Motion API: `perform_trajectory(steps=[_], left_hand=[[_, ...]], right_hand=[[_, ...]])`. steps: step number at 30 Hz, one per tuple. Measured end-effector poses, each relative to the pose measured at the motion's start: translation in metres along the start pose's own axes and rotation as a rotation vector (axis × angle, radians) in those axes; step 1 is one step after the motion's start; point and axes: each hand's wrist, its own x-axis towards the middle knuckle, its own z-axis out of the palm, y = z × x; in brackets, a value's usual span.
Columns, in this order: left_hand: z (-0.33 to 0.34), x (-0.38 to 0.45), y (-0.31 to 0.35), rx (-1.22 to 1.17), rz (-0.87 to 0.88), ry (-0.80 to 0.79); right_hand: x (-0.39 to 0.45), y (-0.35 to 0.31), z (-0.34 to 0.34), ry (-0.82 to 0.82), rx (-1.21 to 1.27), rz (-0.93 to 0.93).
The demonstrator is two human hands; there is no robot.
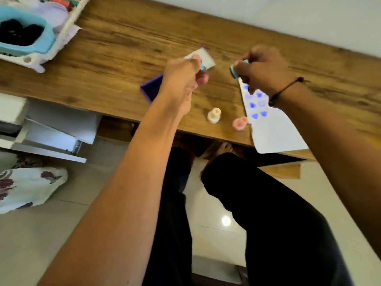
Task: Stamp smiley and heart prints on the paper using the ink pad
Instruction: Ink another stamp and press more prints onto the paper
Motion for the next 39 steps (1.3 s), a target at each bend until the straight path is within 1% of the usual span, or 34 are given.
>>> perform_trajectory(steps=[4,7,11,14,16,18,21,25,27,32,36,39], left_hand=[[0.054,-0.012,-0.019,0.245,-0.016,-0.251],[0.087,-0.011,-0.039,0.488,-0.003,-0.359],[0.109,0.002,-0.064,0.769,0.000,-0.391],[0.113,0.009,-0.075,0.888,-0.022,-0.386],[0.112,0.013,-0.078,0.949,-0.030,-0.358],[0.113,0.015,-0.079,0.987,-0.021,-0.363],[0.113,0.014,-0.079,1.034,-0.015,-0.363],[0.110,0.011,-0.079,0.987,-0.048,-0.325],[0.110,0.012,-0.080,0.954,-0.070,-0.307],[0.112,0.014,-0.080,0.965,-0.075,-0.301],[0.113,0.013,-0.080,0.975,-0.076,-0.299],[0.112,0.008,-0.075,0.998,-0.038,-0.338]], right_hand=[[-0.018,0.054,-0.051,0.065,-0.077,0.117],[-0.029,0.083,-0.060,0.081,-0.087,0.126],[-0.036,0.107,-0.057,0.122,-0.200,0.060],[-0.034,0.117,-0.053,0.113,-0.218,-0.002],[-0.032,0.120,-0.050,0.131,-0.304,-0.047],[-0.030,0.123,-0.047,0.148,-0.405,-0.087],[-0.029,0.125,-0.040,0.129,-0.536,-0.125],[-0.029,0.123,-0.031,0.072,-0.745,-0.202],[-0.028,0.122,-0.033,0.046,-0.807,-0.246],[-0.028,0.118,-0.038,-0.035,-0.854,-0.288],[-0.028,0.115,-0.038,-0.060,-0.842,-0.283],[-0.029,0.114,-0.038,-0.070,-0.831,-0.284]])
